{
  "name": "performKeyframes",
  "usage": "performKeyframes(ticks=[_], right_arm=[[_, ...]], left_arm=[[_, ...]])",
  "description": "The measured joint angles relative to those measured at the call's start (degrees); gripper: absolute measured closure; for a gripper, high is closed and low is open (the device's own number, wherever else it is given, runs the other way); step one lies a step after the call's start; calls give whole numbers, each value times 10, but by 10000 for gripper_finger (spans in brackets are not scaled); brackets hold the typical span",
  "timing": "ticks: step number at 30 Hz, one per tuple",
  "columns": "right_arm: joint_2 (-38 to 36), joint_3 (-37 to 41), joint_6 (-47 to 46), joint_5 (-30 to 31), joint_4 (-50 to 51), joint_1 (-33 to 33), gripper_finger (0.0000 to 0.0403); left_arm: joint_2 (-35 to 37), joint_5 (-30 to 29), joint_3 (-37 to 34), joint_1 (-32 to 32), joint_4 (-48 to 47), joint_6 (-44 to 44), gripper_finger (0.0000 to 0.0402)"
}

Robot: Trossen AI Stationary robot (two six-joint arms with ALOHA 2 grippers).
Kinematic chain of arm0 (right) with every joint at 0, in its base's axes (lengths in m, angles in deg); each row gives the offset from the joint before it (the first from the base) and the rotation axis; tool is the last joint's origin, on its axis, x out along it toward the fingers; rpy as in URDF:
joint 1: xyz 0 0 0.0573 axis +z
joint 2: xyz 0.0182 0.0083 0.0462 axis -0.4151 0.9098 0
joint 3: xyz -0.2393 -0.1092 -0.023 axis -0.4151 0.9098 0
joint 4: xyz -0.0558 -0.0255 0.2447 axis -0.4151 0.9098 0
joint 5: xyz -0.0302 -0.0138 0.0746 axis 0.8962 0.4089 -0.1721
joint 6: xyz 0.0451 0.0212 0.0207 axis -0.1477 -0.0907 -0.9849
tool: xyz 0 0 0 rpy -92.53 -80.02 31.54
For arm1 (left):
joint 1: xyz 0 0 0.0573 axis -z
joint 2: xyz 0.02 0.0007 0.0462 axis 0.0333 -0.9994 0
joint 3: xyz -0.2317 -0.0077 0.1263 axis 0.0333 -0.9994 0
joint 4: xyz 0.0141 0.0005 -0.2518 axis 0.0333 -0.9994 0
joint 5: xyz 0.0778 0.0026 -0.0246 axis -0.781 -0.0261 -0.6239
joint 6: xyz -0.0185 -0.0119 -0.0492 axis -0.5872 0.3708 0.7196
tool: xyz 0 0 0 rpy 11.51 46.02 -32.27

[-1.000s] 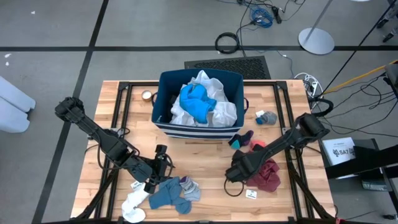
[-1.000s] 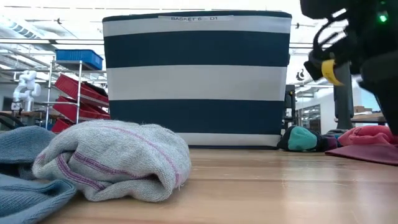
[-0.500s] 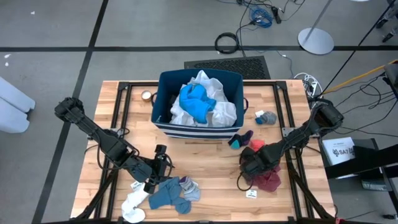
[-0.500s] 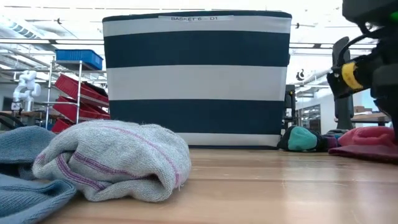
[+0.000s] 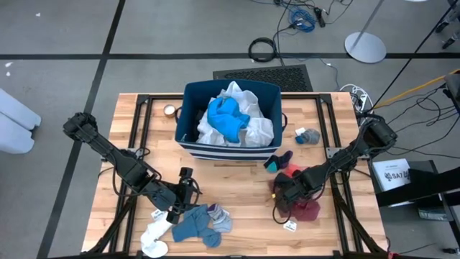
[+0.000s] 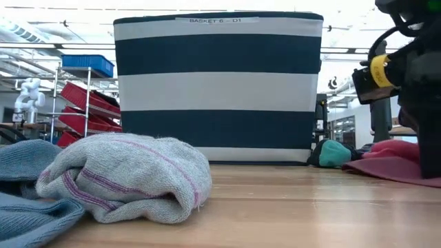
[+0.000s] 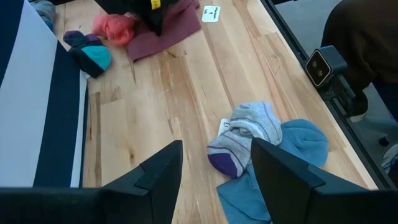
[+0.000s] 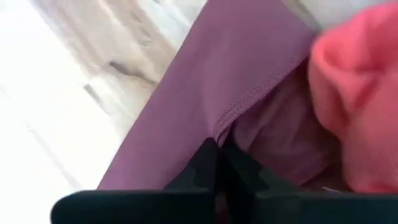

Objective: Sort clothes
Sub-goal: Put the red underwear into the white and blue laundry organizer

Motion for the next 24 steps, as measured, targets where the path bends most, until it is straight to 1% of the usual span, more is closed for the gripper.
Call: performKeyframes(ticks=[5, 8, 12, 15, 19, 24], right_arm=[[-14, -40, 19, 0, 9, 0, 401], [-18, -85, 57, 30, 7, 0, 402], [-18, -161, 145, 91, -2, 10, 402], [-18, -214, 217, 140, -14, 28, 402], [-18, -265, 334, 206, -74, 62, 403], [-18, -289, 471, 280, -177, 96, 403]], left_arm=[[0, 0, 0, 0, 0, 0, 201], [0, 0, 0, 0, 0, 0, 201], [0, 0, 0, 0, 0, 0, 201], [0, 0, 0, 0, 0, 0, 201], [0, 0, 0, 0, 0, 0, 201], [0, 0, 0, 0, 0, 0, 201]])
